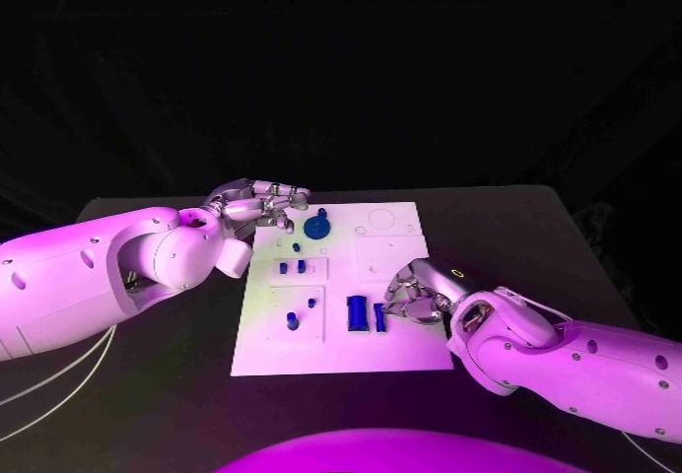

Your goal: Assemble the parts on the task board

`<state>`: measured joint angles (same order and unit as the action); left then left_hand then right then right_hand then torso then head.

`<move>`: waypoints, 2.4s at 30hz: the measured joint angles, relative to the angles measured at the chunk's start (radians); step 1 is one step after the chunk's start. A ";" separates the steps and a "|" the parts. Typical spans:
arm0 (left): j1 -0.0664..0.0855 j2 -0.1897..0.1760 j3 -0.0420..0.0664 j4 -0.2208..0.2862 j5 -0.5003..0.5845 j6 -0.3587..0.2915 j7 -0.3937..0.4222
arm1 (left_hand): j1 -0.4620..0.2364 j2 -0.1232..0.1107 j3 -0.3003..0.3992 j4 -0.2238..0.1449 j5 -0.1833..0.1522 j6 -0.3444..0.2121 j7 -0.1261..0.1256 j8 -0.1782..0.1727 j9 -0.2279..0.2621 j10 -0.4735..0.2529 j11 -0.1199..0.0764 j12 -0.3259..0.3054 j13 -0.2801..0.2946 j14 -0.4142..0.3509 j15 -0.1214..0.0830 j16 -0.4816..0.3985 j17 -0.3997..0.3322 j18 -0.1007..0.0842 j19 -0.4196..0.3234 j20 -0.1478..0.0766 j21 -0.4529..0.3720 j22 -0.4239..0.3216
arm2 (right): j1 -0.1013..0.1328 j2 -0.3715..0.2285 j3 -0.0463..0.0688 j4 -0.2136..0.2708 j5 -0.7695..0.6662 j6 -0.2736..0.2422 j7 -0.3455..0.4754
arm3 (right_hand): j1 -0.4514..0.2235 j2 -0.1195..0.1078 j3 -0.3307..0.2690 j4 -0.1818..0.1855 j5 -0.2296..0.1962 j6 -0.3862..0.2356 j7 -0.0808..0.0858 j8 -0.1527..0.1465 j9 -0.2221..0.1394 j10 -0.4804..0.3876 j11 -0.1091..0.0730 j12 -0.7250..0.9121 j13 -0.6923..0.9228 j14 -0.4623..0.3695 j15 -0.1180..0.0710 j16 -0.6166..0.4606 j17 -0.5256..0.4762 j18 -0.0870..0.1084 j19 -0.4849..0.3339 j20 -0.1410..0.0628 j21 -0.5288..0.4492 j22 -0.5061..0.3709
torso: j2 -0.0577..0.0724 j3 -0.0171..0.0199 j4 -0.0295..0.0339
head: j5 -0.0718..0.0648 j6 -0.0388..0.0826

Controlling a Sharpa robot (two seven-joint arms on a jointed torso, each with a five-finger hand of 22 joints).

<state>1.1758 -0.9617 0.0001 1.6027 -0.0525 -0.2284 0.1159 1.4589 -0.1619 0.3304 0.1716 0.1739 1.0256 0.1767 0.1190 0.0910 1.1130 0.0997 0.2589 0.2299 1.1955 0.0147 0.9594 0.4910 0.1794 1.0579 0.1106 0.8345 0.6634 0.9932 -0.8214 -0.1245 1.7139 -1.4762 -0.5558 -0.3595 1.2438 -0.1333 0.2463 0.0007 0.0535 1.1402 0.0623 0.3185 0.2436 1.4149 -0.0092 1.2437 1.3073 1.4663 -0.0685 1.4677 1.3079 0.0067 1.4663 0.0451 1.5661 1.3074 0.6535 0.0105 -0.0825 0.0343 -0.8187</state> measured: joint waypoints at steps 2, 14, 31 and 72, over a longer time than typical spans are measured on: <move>0.000 0.000 0.000 0.000 0.000 0.000 0.000 | 0.000 0.000 0.000 0.000 0.000 0.000 0.000 0.000 0.000 0.000 0.000 0.000 0.000 0.000 0.000 0.000 0.000 0.000 0.000 0.000 0.000 0.000 | -0.001 0.005 0.000 0.000 -0.003 -0.002 -0.006 | 0.008 0.008 -0.035 0.005 0.000 -0.021 -0.012 0.063 0.045 0.007 -0.007 0.013 0.000 -0.001 -0.006 0.000 0.000 0.000 -0.001 -0.005 0.000 0.000 | 0.000 0.0001 -0.0001 | 0.000 0.000; 0.000 0.000 0.000 0.000 0.000 0.000 -0.001 | 0.000 0.000 0.000 0.000 0.000 0.000 0.000 0.000 0.000 0.000 0.000 0.000 0.000 0.000 0.000 0.000 0.000 0.000 0.000 0.000 0.000 0.000 | -0.004 0.011 0.000 0.000 -0.023 -0.006 -0.038 | 0.040 0.048 -0.131 0.031 -0.006 -0.149 -0.026 0.286 0.206 0.027 -0.023 0.065 0.001 0.000 -0.014 0.000 0.000 0.000 0.000 -0.014 0.000 0.000 | 0.000 -0.0002 -0.0002 | 0.000 -0.002; 0.000 0.000 0.000 0.000 0.000 0.001 -0.003 | 0.000 0.000 0.000 0.000 0.000 0.000 0.000 0.000 0.000 0.000 0.000 0.000 0.000 0.000 0.000 0.000 0.000 0.000 0.000 0.000 0.000 0.000 | -0.008 0.015 0.000 -0.001 -0.061 -0.005 -0.068 | 0.074 0.068 -0.140 0.021 -0.005 -0.164 -0.035 0.332 0.231 0.044 -0.031 0.102 0.002 0.000 -0.021 0.000 0.000 0.000 0.000 -0.021 0.000 0.001 | -0.001 -0.0004 -0.0003 | 0.000 -0.001; -0.055 0.115 -0.016 -0.184 0.093 -0.111 0.228 | 0.033 0.023 -0.061 0.032 0.000 -0.065 -0.017 -0.050 -0.025 -0.090 0.079 -0.150 -0.159 -0.289 0.146 -0.813 -0.352 -0.016 -0.316 0.181 -0.688 -0.445 | 0.183 0.127 0.013 -0.444 1.140 0.164 0.646 | 0.129 0.040 0.079 0.044 0.085 -0.159 0.133 -0.211 -0.110 -0.314 0.151 -1.172 -1.187 -0.346 0.176 -1.400 -1.110 0.171 -0.495 0.164 -1.476 -0.671 | -0.097 -0.0180 -0.0091 | 0.000 0.142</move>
<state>1.1212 -0.8466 -0.0154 1.4183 0.0410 -0.3394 0.3437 1.4923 -0.1393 0.2689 0.2033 0.1740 0.9607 0.1593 0.0688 0.0659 1.0235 0.1788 0.1091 0.0713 0.9065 0.1608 0.1465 0.1393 0.1635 0.7420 0.2917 0.1468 0.2186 1.1761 -0.6940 -0.1119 1.2695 -0.3366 -0.3916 0.2862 1.3723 -0.0936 0.3255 0.0449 0.1390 0.9808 0.1948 0.1071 0.1333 1.1007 0.1415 0.0716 0.1200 1.1202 0.1076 0.0675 0.1975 0.1780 0.9710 0.2094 0.0904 0.6368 0.5566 -0.0076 -0.0917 0.0348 -0.6772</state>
